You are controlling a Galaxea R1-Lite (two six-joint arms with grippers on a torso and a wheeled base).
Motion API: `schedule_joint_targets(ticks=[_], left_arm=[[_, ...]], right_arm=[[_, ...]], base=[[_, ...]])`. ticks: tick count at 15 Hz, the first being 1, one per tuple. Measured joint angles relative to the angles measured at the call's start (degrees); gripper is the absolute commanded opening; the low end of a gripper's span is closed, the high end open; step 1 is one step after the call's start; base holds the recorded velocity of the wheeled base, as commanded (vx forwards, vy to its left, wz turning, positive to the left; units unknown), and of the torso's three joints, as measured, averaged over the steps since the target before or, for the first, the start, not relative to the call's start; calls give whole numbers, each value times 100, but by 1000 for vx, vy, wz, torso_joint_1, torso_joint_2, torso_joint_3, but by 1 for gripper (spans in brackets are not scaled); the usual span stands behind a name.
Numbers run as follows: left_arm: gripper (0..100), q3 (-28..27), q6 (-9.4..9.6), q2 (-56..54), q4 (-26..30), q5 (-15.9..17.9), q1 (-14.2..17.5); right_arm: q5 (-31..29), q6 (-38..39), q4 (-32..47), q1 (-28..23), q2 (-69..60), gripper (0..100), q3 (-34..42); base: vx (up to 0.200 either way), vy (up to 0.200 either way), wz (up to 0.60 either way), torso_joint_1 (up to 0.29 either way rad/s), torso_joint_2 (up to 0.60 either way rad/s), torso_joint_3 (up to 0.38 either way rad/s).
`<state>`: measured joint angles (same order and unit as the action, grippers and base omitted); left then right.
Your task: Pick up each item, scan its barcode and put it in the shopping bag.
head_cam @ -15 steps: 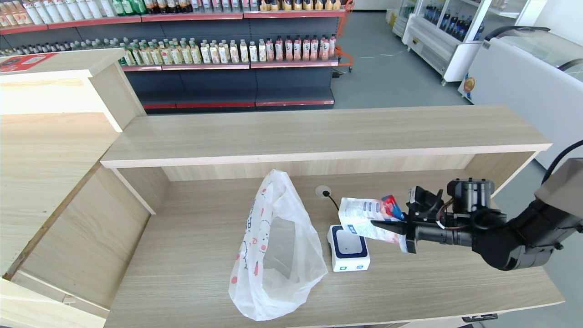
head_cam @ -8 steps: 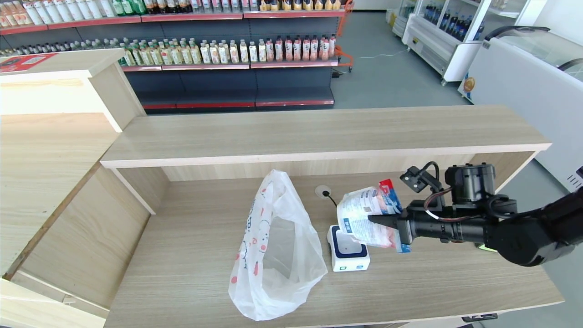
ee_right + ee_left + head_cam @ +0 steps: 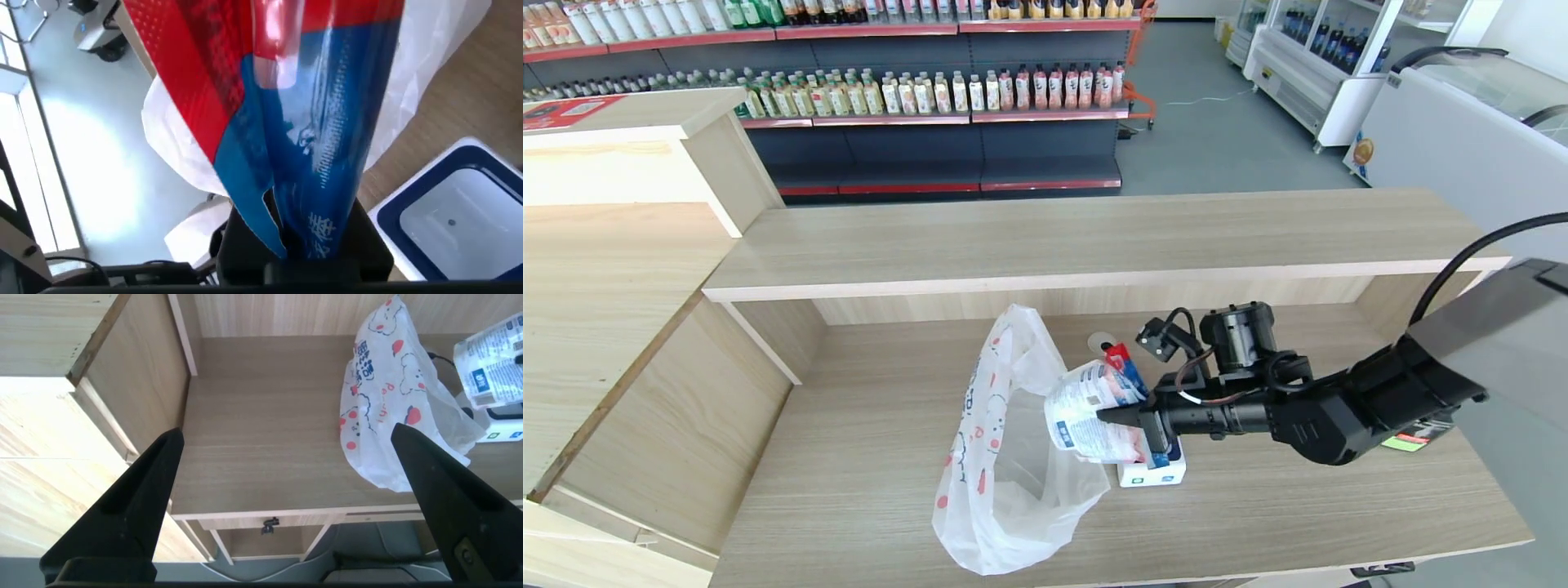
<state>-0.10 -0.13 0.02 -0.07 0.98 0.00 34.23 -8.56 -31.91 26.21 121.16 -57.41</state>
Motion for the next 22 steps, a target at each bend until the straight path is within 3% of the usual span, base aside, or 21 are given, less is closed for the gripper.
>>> schedule_joint_targets(ticks=[8, 12, 13, 18, 22], left_arm=[[100, 0, -2, 0, 0, 0, 0], [100, 0, -2, 0, 0, 0, 0], [100, 0, -2, 0, 2, 0, 0], [100, 0, -2, 0, 0, 0, 0], [100, 0, -2, 0, 0, 2, 0]], right_arm=[[-90, -1048, -32, 402, 1042, 0, -480], [-574, -1103, -43, 546, 1481, 0, -973], [-577, -1103, -43, 581, 1549, 100, -1040], [-572, -703, -51, 619, 1652, 100, -1269], [-547, 1030, -49, 636, 1458, 100, -1754]], base=[[0, 0, 0, 0, 0, 0], [0, 0, 0, 0, 0, 0], [0, 0, 0, 0, 0, 0], [0, 0, 0, 0, 0, 0], [0, 0, 0, 0, 0, 0]])
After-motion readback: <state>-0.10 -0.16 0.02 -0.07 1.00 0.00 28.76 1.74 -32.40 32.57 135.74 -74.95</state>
